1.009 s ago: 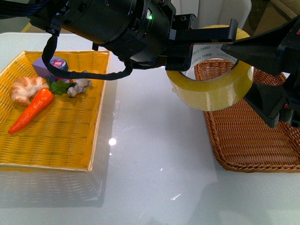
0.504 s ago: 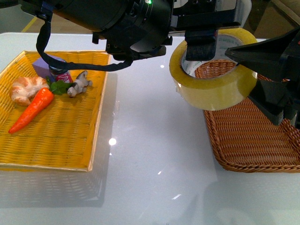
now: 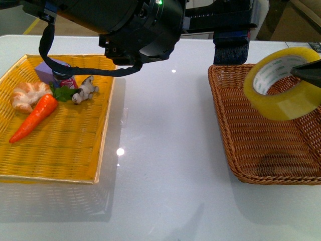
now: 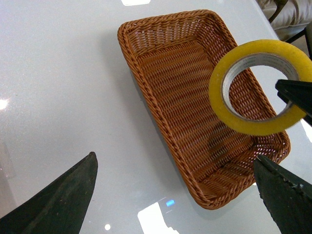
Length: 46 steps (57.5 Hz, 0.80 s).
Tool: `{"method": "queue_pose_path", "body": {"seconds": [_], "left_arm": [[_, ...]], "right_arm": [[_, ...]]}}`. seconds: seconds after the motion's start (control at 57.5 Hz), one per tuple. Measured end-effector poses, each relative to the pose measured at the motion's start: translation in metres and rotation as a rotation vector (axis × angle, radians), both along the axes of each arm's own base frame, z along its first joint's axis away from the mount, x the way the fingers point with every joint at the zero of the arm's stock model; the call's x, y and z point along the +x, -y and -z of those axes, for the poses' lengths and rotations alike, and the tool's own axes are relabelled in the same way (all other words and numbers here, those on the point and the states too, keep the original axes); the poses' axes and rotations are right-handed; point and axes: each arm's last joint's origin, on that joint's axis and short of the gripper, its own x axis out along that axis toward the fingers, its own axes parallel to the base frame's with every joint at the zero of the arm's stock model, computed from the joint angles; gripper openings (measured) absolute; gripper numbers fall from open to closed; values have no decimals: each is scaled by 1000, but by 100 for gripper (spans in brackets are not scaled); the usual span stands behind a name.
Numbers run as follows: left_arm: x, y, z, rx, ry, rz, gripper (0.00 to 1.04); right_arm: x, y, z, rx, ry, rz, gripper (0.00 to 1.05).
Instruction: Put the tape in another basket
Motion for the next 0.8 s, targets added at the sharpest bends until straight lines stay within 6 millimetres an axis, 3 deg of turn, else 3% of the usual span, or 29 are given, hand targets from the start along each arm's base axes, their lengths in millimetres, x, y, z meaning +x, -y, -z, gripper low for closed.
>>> {"method": "queue_pose_path", "body": {"seconds": [0.261,0.4,0.73,0.8], "left_arm": [[0,0,0,0,0,0,96],[0,0,0,0,0,0,96],[0,0,0,-1,0,0,96],[0,0,0,0,0,0,96]], "right_arm": [[37,0,20,-409,-119,-91,47],[46,-4,24,-478,-123,-141,48],[44,-4,27,-510,-112,-152,97],[34,1,22,-508,-98,-121,95]]}}
